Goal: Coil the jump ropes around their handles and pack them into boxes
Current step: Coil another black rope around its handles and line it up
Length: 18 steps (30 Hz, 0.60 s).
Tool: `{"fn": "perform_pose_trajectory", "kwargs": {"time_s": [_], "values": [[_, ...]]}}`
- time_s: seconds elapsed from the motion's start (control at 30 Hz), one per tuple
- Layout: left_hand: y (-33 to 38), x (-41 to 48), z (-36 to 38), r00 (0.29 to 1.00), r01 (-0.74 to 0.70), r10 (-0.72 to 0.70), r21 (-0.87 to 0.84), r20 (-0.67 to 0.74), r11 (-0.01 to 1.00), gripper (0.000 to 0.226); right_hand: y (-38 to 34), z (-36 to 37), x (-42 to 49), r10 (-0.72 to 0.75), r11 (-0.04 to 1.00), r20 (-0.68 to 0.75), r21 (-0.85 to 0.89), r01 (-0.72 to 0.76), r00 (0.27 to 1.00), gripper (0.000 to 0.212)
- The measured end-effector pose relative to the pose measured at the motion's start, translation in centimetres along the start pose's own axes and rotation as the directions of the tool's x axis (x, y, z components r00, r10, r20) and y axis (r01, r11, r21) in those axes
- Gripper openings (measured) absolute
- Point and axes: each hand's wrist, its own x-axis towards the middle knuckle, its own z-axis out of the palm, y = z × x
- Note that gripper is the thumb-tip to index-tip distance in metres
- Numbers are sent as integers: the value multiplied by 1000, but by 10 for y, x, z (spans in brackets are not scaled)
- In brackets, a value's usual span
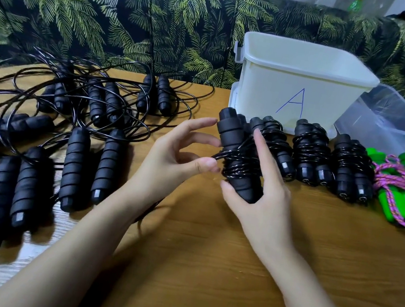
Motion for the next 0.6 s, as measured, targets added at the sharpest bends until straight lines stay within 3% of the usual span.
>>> {"fn": "perform_pose_trajectory", "kwargs": {"time_s": [0.17, 0.3, 0.4, 0.6], "values": [[-3, 4, -9, 993, 94, -97, -54, -64, 994, 68, -11, 1, -2, 33, 965, 113, 257, -62, 993, 80], [-3, 4, -13, 981, 194, -193, -104, 20, 975, 88, -12, -2, -2, 43, 936, 193, 335, -107, 980, 76], [-1, 3, -8, 970, 237, -225, -173, 90, 956, 72, -10, -2, -3, 48, 929, 227, 346, -127, 973, 73], [3, 1, 0, 982, 184, -188, -145, -9, 972, 55, -12, 1, -3, 18, 956, 244, 280, -88, 970, 77]]}}
